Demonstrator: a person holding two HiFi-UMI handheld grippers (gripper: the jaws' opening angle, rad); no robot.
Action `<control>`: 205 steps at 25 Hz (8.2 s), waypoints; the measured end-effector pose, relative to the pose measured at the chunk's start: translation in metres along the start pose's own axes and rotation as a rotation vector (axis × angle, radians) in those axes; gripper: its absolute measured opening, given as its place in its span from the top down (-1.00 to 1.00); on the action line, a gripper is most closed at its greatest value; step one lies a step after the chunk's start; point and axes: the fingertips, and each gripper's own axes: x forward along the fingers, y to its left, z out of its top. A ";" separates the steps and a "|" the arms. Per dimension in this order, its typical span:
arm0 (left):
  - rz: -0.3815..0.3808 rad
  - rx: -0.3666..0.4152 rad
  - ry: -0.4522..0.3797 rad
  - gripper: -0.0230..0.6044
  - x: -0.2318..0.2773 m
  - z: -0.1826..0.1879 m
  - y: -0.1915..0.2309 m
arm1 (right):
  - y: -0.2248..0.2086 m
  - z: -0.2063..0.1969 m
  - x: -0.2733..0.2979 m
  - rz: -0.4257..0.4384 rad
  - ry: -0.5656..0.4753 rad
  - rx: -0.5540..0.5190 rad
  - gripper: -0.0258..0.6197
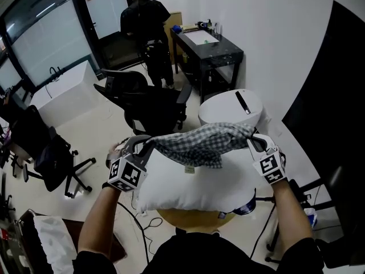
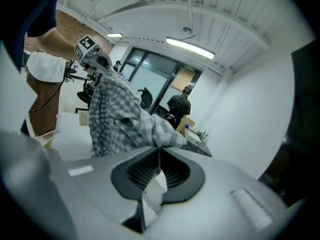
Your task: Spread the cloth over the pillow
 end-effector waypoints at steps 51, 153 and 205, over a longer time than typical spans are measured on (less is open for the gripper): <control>-0.497 0.079 0.077 0.20 0.105 0.025 -0.233 | 0.054 -0.060 0.068 0.198 0.256 0.147 0.85; -0.062 -0.333 0.377 0.22 -0.067 -0.082 -0.230 | 0.064 -0.016 0.073 0.631 0.306 -0.734 0.85; 0.142 0.346 0.317 0.88 0.010 -0.012 0.089 | -0.084 0.073 -0.025 0.013 0.019 -0.203 0.85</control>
